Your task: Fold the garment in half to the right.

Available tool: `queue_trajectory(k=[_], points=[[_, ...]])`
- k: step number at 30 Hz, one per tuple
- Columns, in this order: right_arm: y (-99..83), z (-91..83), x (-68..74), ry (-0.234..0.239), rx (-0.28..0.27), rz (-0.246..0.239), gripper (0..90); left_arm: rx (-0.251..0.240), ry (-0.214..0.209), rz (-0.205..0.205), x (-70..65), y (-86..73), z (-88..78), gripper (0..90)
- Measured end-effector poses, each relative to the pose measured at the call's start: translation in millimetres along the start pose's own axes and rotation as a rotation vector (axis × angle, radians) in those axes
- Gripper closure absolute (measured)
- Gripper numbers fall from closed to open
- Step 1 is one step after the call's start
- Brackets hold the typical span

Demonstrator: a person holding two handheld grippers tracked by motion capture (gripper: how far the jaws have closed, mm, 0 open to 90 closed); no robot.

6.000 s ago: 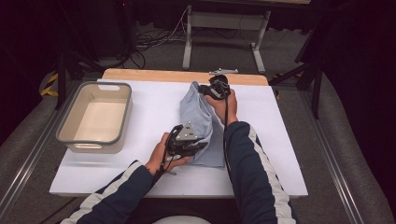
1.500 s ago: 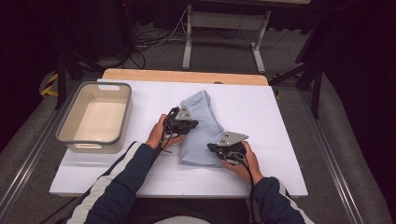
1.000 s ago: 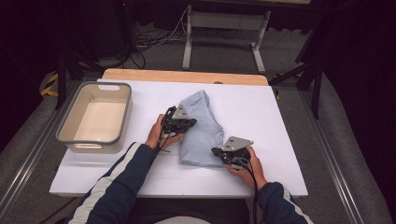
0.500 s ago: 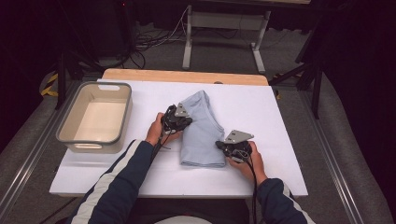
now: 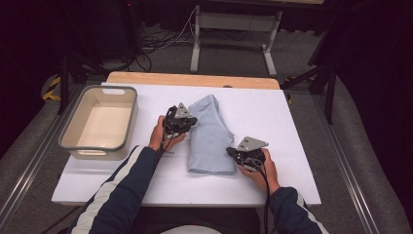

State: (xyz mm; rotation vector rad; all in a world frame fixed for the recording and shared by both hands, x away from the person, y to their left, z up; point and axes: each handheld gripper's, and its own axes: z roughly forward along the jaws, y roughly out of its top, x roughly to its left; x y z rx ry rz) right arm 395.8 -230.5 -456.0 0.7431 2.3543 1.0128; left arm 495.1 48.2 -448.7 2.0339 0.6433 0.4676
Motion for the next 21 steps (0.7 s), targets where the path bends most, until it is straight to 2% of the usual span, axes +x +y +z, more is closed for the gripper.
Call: queue_trajectory(k=[3,5,8,10,13,15,17,19,21], points=[[2.9,-4.6,-1.5,-0.016,-0.027,0.008,88.7,-0.014,-0.025,0.043,-9.5,3.5,-9.8,87.5],[5.1,-6.2,-3.6,-0.032,-0.042,0.007,88.9,0.007,-0.041,0.091,-18.3,2.9,-11.8,87.6],[9.6,-4.5,-10.0,-0.051,-0.057,0.016,88.9,0.042,-0.047,0.122,-25.7,-2.7,-7.4,87.6],[13.2,-1.1,-16.9,-0.065,-0.069,0.036,89.0,0.063,-0.035,0.130,-29.3,-8.7,-2.0,88.8],[16.3,5.7,-25.6,-0.088,-0.070,0.055,89.1,0.066,-0.027,0.116,-28.0,-12.7,0.9,89.1],[17.5,11.6,-29.4,-0.091,-0.061,0.059,89.5,0.099,-0.003,0.128,-27.4,-15.2,5.1,89.1],[17.7,18.6,-31.8,-0.093,-0.047,0.056,89.8,0.123,-0.007,0.117,-25.5,-20.2,10.9,89.2],[17.2,23.8,-32.5,-0.093,-0.029,0.056,89.9,0.119,-0.009,0.103,-23.7,-22.3,12.3,89.3],[16.7,23.7,-32.4,-0.093,-0.022,0.056,89.7,0.118,0.001,0.110,-23.3,-21.6,11.0,89.2]])
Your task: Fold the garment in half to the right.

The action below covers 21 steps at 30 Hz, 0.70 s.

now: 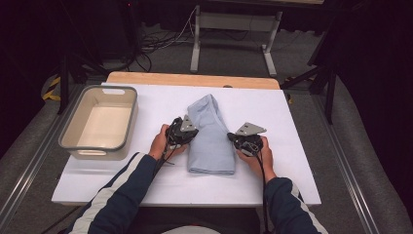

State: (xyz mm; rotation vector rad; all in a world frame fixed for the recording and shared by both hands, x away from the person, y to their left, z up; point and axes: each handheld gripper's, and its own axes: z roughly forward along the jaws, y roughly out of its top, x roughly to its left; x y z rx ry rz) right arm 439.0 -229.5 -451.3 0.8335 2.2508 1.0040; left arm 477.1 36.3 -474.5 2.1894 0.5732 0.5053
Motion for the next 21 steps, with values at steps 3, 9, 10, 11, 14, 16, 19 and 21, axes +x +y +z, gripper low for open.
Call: queue_trajectory(k=[3,9,10,11,14,16,19,21], points=[[1.3,-4.3,-0.4,-0.004,-0.014,0.003,88.9,-0.034,0.012,-0.024,1.9,2.0,-6.4,86.3],[9.1,-17.7,1.0,-0.028,-0.084,-0.002,85.6,-0.146,-0.007,-0.002,-6.4,14.4,-32.9,84.7],[9.6,-17.7,1.4,-0.026,-0.085,-0.003,85.6,-0.153,-0.028,0.008,-10.2,15.5,-34.2,84.7],[9.4,-16.7,1.6,-0.024,-0.080,-0.007,85.6,-0.142,-0.039,0.029,-14.3,16.4,-33.6,84.7],[8.1,-12.1,1.6,-0.022,-0.059,-0.009,85.7,-0.093,-0.044,0.068,-24.2,13.4,-25.3,85.0],[6.9,-9.6,1.2,-0.018,-0.049,-0.004,86.3,-0.088,-0.040,0.068,-24.3,12.2,-22.7,86.0],[4.2,-4.2,-0.3,-0.013,-0.026,0.007,87.0,-0.047,-0.055,0.057,-24.7,6.7,-11.5,87.0],[2.2,-1.3,-1.6,-0.007,-0.013,0.018,87.3,-0.035,-0.056,0.058,-26.3,4.1,-7.4,87.4]])
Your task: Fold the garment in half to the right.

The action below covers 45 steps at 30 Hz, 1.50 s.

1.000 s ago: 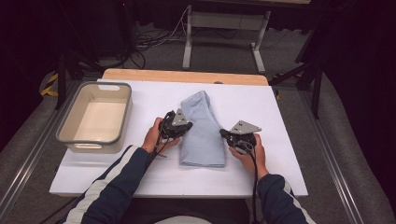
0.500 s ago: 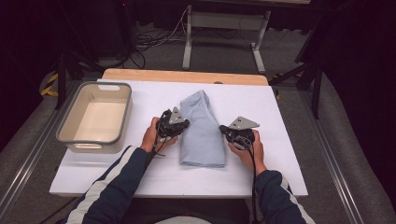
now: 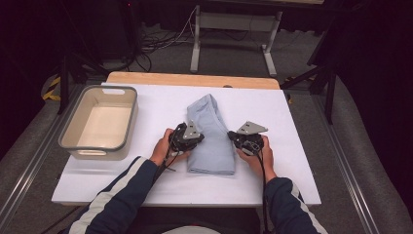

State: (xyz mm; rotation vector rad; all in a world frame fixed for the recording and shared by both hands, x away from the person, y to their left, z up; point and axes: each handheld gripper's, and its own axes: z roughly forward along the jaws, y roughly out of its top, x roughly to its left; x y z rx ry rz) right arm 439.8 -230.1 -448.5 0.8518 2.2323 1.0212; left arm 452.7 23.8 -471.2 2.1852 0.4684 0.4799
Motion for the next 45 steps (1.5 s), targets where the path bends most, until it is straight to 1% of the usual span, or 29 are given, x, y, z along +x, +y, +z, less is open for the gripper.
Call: queue_trajectory(k=[1,2,4,6,9,10,12,14,15,16,17,19,20,22,23,24,25,26,27,29,30,31,33,34,38,39,40,42,45], points=[[-1.4,1.8,-0.2,-0.003,0.012,0.001,87.8,0.003,0.001,0.002,-0.4,-0.7,1.2,87.9],[-1.4,1.8,-0.2,-0.003,0.012,0.001,87.8,0.003,0.001,0.002,-0.4,-0.7,1.2,88.9],[-4.4,6.6,-0.4,-0.009,0.046,0.003,88.6,0.007,-0.013,-0.002,0.5,-1.9,3.6,89.2],[-6.1,8.3,-0.5,-0.009,0.051,0.010,88.9,0.003,-0.027,-0.022,2.0,-3.4,4.2,89.3],[-7.0,10.4,-0.3,-0.006,0.075,0.010,89.2,0.002,-0.037,-0.030,3.2,-4.3,4.5,89.3],[-7.0,10.4,-0.3,-0.006,0.075,0.010,89.2,0.002,-0.037,-0.030,3.2,-4.3,4.5,89.3],[-8.7,11.8,-2.6,0.011,0.073,0.034,89.3,0.002,-0.032,-0.033,2.6,-3.9,3.8,89.3],[-8.0,10.7,-1.7,0.005,0.070,0.029,88.8,0.002,-0.022,-0.025,1.7,-2.7,3.0,89.3],[-7.0,8.9,-1.2,0.002,0.059,0.018,88.1,-0.003,-0.020,-0.020,2.0,-1.8,2.2,89.2],[-7.0,8.9,-1.2,0.002,0.059,0.018,88.1,-0.013,-0.020,-0.026,2.0,-1.4,1.1,89.2],[-5.8,6.4,-1.1,-0.001,0.042,0.014,87.3,-0.019,-0.022,-0.030,2.9,-0.7,-0.8,89.2],[-2.8,-0.6,-1.2,-0.005,0.001,0.020,84.8,-0.028,-0.028,-0.041,3.4,0.6,-3.8,88.6],[-1.9,-3.0,-1.3,-0.004,-0.012,0.020,83.0,-0.038,-0.019,-0.035,3.1,1.9,-6.7,88.5],[0.6,-11.2,-0.8,0.006,-0.065,0.017,81.8,-0.056,-0.015,-0.034,3.2,4.2,-11.2,87.8],[1.5,-13.3,-0.3,-0.002,-0.072,0.012,81.4,-0.062,-0.006,-0.029,3.3,5.4,-13.9,87.7],[4.2,-19.0,1.5,-0.002,-0.103,-0.002,80.6,-0.066,-0.004,-0.025,3.5,6.0,-15.7,86.3],[4.2,-19.0,1.5,-0.002,-0.103,-0.002,80.6,-0.069,-0.005,-0.022,3.8,6.4,-17.4,86.3],[5.1,-21.1,2.3,0.004,-0.116,-0.007,80.4,-0.077,0.001,-0.020,4.3,6.8,-20.2,85.8],[6.4,-23.5,3.7,0.006,-0.124,-0.017,79.4,-0.084,-0.001,-0.027,5.4,6.4,-23.4,85.3],[7.8,-26.1,6.5,0.015,-0.131,-0.030,77.8,-0.076,0.000,-0.023,6.6,6.2,-25.2,83.8],[8.0,-26.8,7.4,0.017,-0.134,-0.031,76.9,-0.064,0.002,-0.009,6.8,6.0,-26.1,83.2],[8.5,-27.3,8.1,0.024,-0.137,-0.036,75.0,-0.065,0.012,0.000,6.4,5.5,-27.8,81.8],[9.0,-28.5,9.5,0.024,-0.141,-0.040,71.4,-0.080,0.009,-0.013,7.2,3.6,-30.7,80.4],[9.1,-29.3,9.8,0.027,-0.146,-0.039,69.6,-0.078,0.010,-0.011,7.5,2.7,-31.5,79.3],[9.9,-32.6,10.7,0.035,-0.158,-0.043,60.5,-0.090,0.021,0.001,7.5,-3.0,-35.1,70.0],[9.9,-33.5,10.7,0.035,-0.163,-0.043,57.9,-0.096,0.036,0.003,7.7,-3.9,-36.4,66.6],[9.9,-34.7,10.8,0.038,-0.168,-0.043,55.4,-0.100,0.042,0.003,8.4,-4.3,-37.3,63.5],[10.0,-36.3,11.2,0.042,-0.174,-0.044,52.2,-0.115,0.035,-0.005,10.1,-5.1,-39.1,58.6],[9.8,-38.1,11.9,0.047,-0.183,-0.046,45.5,-0.131,0.047,0.004,9.3,-5.7,-42.4,52.9]])
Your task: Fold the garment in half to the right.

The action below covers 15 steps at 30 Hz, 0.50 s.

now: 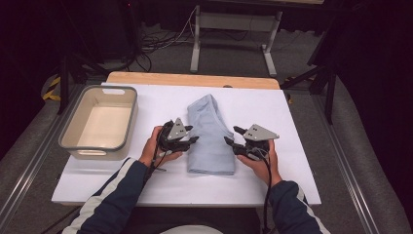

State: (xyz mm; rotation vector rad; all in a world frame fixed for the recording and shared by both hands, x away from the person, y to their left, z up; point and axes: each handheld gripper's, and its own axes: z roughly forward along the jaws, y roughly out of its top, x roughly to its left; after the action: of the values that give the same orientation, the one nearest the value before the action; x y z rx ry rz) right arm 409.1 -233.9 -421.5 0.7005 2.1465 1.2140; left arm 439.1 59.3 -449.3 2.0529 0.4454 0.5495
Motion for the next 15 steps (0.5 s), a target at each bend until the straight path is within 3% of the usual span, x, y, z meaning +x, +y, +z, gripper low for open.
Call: queue_trajectory(k=[8,15], points=[[-0.6,-5.0,4.1,-0.019,-0.021,-0.024,29.8,-0.025,0.010,0.019,-3.0,-1.7,-7.9,36.5],[0.8,-10.5,6.2,-0.031,-0.038,-0.035,23.2,-0.040,0.025,0.014,-3.9,-3.9,-20.1,21.8]])
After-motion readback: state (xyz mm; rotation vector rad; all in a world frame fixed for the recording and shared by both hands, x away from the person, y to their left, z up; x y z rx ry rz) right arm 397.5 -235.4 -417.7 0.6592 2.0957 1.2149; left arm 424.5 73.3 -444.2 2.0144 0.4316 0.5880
